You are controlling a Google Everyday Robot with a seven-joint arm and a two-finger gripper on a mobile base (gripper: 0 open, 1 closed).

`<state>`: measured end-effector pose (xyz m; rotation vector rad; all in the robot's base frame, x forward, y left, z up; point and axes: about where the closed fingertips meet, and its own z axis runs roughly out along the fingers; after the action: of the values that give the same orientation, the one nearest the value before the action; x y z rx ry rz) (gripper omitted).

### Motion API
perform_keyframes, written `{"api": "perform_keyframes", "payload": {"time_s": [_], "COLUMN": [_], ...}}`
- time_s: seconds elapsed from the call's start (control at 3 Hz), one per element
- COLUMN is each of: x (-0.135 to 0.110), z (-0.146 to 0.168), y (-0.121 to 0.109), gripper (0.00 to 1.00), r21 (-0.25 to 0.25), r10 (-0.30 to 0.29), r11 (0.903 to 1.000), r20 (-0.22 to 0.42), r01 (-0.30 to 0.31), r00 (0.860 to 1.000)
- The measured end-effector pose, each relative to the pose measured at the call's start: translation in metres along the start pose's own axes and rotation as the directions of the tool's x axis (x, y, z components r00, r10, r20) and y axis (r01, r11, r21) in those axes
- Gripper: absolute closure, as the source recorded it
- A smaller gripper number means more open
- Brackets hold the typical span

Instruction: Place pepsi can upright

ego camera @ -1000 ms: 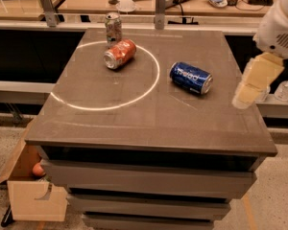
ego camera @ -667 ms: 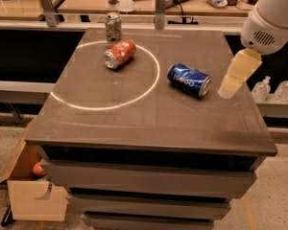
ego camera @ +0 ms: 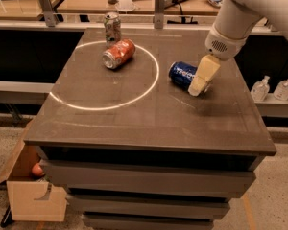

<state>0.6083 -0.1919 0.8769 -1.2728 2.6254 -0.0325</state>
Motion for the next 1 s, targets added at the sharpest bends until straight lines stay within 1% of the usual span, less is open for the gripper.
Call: {"api": "perform_keyframes", "payload": {"time_s": [0.33, 0.67, 1.0], "x": [-0.031, -0.047, -0.073], "z": [0.031, 0.046, 0.048], "y": [0.007, 0.011, 0.02], "gripper": [0.0, 0.0, 0.25], "r21": [-0.07, -0.098, -0.102], "r10": [0.005, 0.014, -0.035], "r11": [0.9976, 0.9951, 0.9941], "r20": [0.013, 0.021, 0.013], "r01": [-0.004, -0.012, 0.036], "r00": [1.0, 1.0, 0.999]}}
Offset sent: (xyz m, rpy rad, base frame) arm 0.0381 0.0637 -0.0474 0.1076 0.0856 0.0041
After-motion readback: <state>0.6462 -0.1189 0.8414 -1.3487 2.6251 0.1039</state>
